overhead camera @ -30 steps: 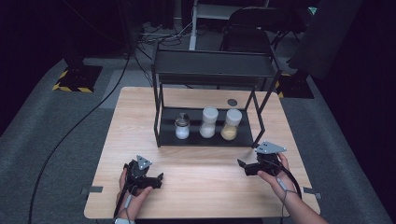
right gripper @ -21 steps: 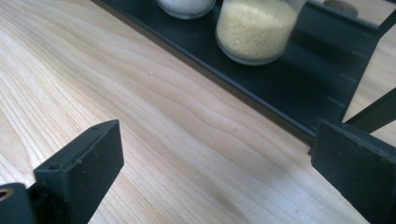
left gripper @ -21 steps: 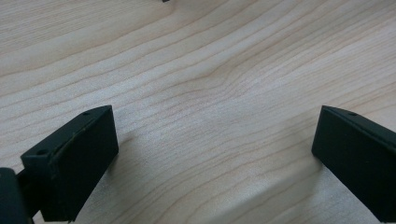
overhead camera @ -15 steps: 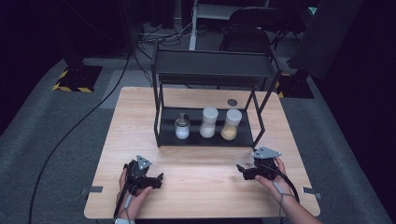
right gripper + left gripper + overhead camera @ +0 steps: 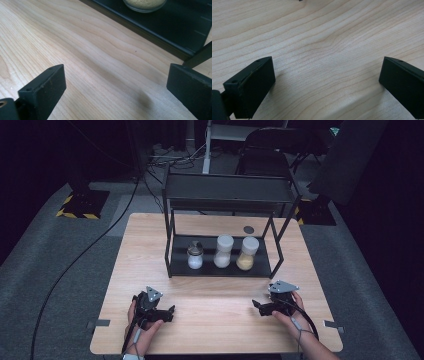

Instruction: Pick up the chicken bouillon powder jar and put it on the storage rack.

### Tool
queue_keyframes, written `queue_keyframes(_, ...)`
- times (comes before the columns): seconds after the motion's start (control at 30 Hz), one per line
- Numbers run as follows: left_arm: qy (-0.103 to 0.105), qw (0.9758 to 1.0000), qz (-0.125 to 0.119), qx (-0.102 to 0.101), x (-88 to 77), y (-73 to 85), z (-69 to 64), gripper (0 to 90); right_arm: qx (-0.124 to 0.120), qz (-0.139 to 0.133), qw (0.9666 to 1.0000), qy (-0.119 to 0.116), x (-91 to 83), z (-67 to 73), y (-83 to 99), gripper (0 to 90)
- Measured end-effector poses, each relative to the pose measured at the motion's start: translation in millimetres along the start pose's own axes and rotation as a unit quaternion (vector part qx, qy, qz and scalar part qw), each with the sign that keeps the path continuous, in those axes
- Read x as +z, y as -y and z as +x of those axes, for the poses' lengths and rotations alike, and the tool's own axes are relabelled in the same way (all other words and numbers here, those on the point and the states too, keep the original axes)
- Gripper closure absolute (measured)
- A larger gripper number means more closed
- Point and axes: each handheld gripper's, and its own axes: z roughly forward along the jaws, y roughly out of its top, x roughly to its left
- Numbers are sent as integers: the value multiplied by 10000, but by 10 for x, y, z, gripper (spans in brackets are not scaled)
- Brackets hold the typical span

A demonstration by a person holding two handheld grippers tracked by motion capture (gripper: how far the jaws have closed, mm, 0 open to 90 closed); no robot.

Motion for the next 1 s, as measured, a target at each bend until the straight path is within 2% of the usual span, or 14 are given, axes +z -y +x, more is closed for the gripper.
queue_keyframes(0.5, -1, 10000, 0, -2, 0, 0, -1, 4, 138, 164, 9997, -105, 57, -21, 41, 21)
queue_keyframes(0.6, -1, 10000, -1, 0, 0, 0, 0, 4, 337, 283, 9989, -162, 68, -64, 17, 7)
queue_keyframes(1.0, -1, 10000, 1, 0, 0, -1, 0, 4, 324, 294, 9989, -185, 73, -71, 13, 0)
